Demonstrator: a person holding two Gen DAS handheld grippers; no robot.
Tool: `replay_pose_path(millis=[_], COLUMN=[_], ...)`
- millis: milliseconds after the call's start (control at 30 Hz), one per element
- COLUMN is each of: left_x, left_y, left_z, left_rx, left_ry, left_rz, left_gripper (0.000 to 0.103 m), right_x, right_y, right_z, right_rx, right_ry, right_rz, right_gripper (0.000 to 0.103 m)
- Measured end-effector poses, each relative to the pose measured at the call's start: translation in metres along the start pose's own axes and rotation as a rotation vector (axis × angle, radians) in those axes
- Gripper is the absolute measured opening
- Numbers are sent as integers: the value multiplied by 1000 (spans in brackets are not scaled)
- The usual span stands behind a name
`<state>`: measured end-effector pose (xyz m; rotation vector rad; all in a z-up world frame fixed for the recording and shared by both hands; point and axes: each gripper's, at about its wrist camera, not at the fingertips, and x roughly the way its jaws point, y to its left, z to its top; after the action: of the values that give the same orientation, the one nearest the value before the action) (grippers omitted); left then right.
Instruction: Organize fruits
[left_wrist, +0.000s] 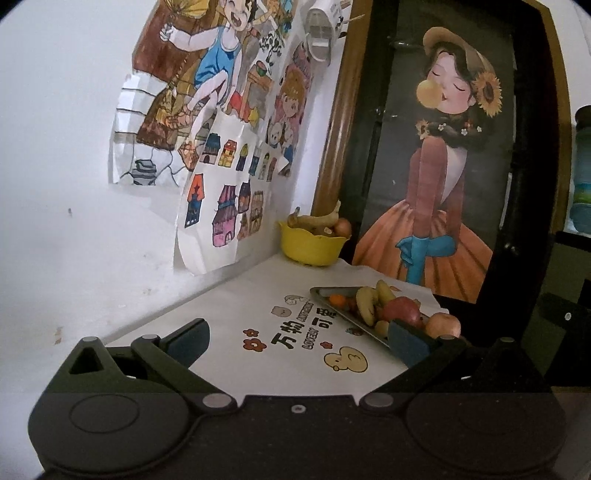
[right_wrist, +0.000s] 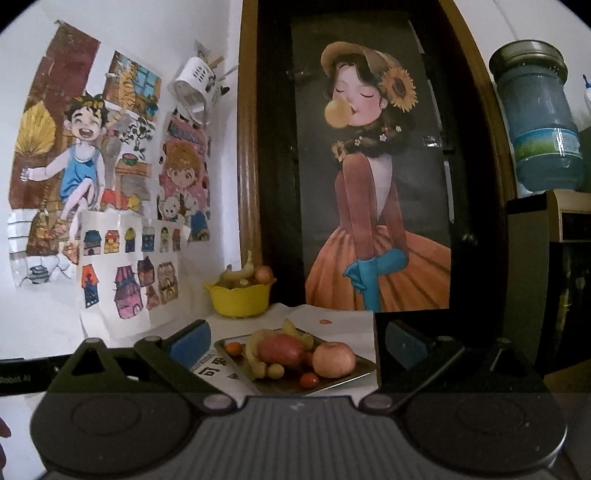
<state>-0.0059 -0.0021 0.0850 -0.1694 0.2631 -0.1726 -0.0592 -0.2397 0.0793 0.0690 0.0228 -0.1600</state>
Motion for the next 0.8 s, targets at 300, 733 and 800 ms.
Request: replay_pose_path(millis=[300,733,800], left_x=[-2,46,53], left_y=[6,-2,-2], left_z=[-5,-38,-43], left_rx=[-18,7,20], left_ry=[16,83,100], left_rz=[-10,23,17], left_gripper=[102,102,102], right_x=[-12,18,24], right_y=[12,4,5], right_z=[-10,-51,-61], right_rx=[-26,-14,-11], right_ry=[23,41,68], right_rz=[-14,-15,-26], right_gripper=[103,103,103])
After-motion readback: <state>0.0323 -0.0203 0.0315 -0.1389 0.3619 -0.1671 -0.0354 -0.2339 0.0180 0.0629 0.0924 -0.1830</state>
